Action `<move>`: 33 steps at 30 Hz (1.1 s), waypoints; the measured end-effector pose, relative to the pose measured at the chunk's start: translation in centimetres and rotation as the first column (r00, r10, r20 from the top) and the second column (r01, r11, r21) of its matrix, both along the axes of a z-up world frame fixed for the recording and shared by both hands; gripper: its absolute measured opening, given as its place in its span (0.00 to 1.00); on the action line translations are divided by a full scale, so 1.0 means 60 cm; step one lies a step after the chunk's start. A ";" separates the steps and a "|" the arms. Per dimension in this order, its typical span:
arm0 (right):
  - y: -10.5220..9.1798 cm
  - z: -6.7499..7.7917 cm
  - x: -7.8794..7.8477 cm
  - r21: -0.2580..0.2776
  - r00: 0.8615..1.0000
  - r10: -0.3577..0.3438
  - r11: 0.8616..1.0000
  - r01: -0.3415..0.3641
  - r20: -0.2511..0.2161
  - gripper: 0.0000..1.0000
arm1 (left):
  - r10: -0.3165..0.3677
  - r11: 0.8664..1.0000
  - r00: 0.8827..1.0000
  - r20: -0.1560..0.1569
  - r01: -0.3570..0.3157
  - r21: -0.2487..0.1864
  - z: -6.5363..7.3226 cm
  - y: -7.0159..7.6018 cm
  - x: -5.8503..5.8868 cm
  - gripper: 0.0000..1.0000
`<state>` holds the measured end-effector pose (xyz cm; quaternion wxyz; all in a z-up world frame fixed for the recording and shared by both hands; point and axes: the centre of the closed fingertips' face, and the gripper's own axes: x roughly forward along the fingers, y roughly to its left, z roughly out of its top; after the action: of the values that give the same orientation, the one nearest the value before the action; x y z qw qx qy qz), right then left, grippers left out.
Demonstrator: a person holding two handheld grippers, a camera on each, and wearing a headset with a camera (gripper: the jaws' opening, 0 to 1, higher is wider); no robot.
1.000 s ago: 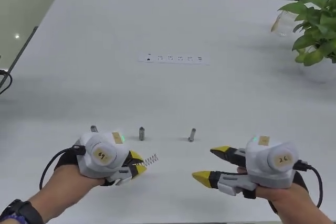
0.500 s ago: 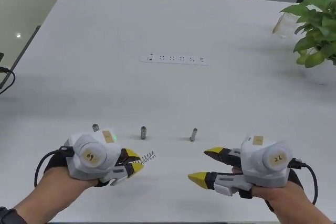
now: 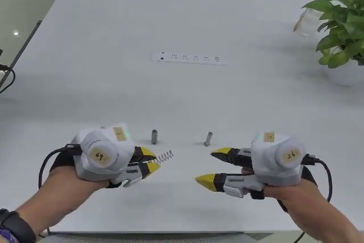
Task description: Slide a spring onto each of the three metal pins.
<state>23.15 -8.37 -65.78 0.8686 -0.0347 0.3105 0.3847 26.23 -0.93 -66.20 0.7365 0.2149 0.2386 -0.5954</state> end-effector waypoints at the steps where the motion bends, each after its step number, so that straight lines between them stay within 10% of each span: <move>1: 0.002 0.002 0.001 0.004 1.000 0.003 1.000 -0.003 0.002 0.43 | -0.008 1.000 1.000 0.004 0.008 0.000 0.002 -0.003 -0.002 0.02; 33: 0.066 0.011 -0.026 0.102 0.982 0.187 0.978 -0.183 -0.032 0.16 | -0.250 0.968 0.963 0.101 0.244 0.067 0.014 -0.061 -0.077 0.02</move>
<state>21.57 -4.43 -65.10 0.8231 -0.0124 0.3046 0.4792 21.60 -4.57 -65.38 0.6625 0.2948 0.1854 -0.6632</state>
